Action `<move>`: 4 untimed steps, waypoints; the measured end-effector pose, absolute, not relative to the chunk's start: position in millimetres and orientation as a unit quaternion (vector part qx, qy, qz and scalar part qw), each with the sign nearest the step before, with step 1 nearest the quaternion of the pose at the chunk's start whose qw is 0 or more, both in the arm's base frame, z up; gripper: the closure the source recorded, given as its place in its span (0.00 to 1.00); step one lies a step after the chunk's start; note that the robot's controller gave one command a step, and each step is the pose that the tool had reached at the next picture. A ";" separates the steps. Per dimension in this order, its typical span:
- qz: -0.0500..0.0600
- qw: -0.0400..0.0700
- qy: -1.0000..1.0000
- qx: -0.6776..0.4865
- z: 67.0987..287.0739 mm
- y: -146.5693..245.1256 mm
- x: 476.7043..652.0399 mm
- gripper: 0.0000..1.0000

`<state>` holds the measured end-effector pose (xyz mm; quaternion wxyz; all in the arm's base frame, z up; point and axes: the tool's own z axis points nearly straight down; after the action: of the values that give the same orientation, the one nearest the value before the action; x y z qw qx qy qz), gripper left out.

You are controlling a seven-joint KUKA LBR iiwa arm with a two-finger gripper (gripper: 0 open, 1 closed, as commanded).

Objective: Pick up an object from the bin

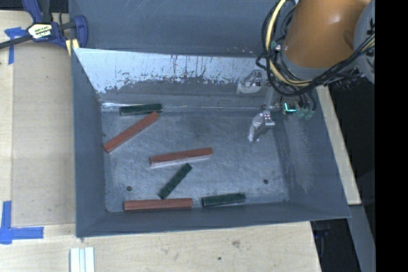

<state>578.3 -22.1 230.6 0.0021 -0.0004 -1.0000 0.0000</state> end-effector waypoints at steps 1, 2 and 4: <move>0.000 -0.002 -1.000 0.000 234.7 -22.1 579.9 0.00; 0.000 -0.004 -0.999 0.038 184.1 9.5 591.1 0.00; 0.000 0.000 -0.994 0.107 94.4 33.9 582.5 1.00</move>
Offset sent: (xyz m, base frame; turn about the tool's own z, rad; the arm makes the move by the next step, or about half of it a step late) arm 0.0227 0.0722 -0.1115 -0.1744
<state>582.5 33.9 94.4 -0.0005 0.1069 -0.9943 0.0000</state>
